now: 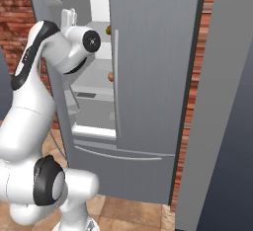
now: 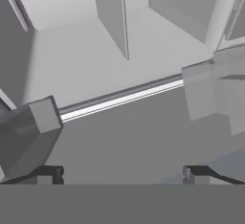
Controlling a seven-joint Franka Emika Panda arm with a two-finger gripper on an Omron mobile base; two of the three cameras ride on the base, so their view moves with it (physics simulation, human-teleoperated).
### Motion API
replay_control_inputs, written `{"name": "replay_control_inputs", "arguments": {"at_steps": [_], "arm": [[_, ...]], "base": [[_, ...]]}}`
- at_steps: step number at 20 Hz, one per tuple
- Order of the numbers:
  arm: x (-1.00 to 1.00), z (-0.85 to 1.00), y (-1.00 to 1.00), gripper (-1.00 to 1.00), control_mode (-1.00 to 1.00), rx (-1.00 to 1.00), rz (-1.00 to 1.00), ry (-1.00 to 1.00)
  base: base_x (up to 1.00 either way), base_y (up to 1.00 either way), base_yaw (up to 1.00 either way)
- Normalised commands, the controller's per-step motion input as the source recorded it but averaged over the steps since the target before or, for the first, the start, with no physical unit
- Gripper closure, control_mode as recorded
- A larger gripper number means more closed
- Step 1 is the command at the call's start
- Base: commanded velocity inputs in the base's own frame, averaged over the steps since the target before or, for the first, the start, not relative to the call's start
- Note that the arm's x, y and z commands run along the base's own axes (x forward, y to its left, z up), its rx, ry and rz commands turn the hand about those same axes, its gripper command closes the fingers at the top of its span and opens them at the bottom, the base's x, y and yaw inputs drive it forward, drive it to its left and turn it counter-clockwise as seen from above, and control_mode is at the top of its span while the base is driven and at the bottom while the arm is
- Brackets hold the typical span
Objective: Retrieve the mango and peach from the fridge and place them into the bowl on the dining table.
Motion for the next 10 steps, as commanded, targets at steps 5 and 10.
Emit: {"name": "replay_control_inputs", "arguments": {"at_steps": [5,10], "arm": [[0.46,0.0,0.04,-1.0,-1.0,0.0,0.01,0.06],[0.33,-0.07,0.15,-1.0,-1.0,0.0,0.02,0.03]], "base": [[0.0,0.0,0.0],[0.0,0.0,0.0]]}}
